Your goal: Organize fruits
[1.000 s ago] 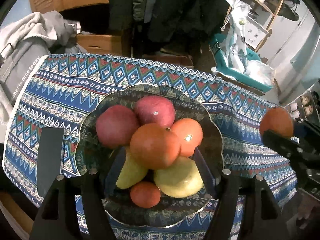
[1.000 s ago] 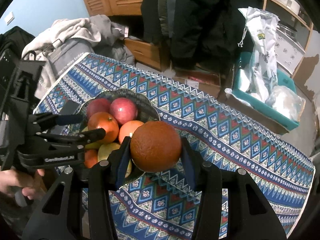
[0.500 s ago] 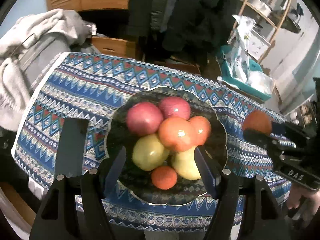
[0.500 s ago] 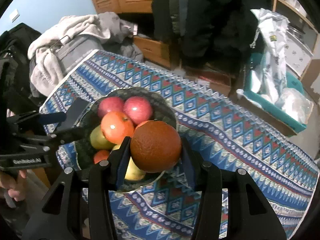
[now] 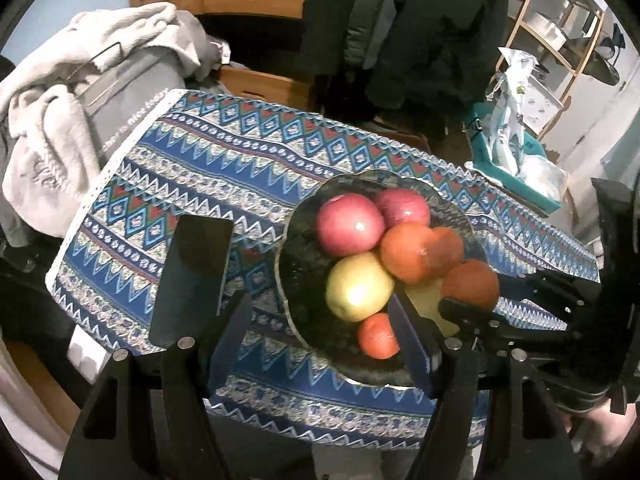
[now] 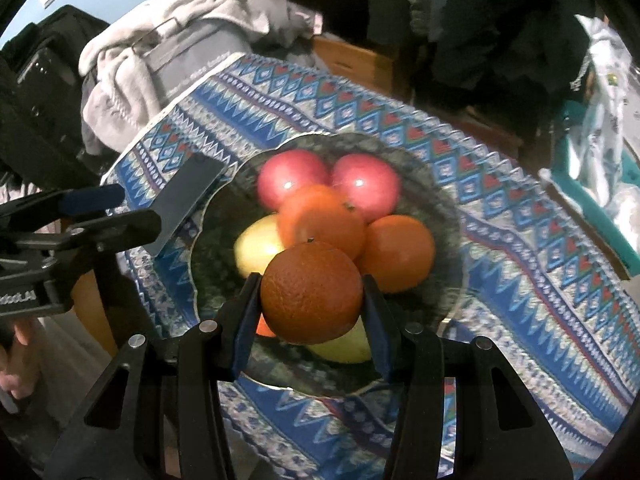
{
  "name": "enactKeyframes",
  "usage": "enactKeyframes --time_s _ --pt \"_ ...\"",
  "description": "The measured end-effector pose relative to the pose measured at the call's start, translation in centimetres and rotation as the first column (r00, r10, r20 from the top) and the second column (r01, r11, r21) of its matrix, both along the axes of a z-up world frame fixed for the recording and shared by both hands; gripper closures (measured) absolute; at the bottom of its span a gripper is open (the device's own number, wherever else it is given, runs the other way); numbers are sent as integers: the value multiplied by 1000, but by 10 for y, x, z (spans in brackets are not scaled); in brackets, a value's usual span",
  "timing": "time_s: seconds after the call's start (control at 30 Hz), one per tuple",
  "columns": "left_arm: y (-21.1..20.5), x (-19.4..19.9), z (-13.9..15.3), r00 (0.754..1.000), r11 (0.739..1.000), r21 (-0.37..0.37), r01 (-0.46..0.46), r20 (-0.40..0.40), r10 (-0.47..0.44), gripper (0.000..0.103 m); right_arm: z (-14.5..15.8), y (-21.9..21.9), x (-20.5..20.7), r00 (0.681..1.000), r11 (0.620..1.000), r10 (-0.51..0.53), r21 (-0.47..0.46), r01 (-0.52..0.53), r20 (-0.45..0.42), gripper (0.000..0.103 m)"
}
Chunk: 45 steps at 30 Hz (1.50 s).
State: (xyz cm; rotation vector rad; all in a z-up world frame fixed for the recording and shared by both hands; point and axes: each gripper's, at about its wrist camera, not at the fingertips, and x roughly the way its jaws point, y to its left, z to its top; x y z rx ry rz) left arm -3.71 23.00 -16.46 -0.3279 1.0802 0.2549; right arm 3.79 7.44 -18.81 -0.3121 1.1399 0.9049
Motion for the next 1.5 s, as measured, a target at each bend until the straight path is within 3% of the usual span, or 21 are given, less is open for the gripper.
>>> enactKeyframes --time_s 0.4,0.8,1.13,1.33,1.5 --pt "18 -16 -6 999 999 -28 -44 -15 43 31 -22 31 -12 999 999 34 -28 -35 -40 55" --pt "13 -17 -3 999 999 -29 -31 -10 31 31 -13 27 -8 999 1000 20 -16 -21 -25 55" --pt "-4 -15 24 999 1000 -2 1 33 -1 28 36 4 -6 997 1000 -19 25 18 68 54" --pt "-22 -19 52 995 997 74 30 95 -37 25 71 -15 -4 991 996 -64 70 56 118 50" --pt "-32 -22 73 988 996 74 48 146 -58 22 96 -33 -3 982 991 -111 98 97 155 47"
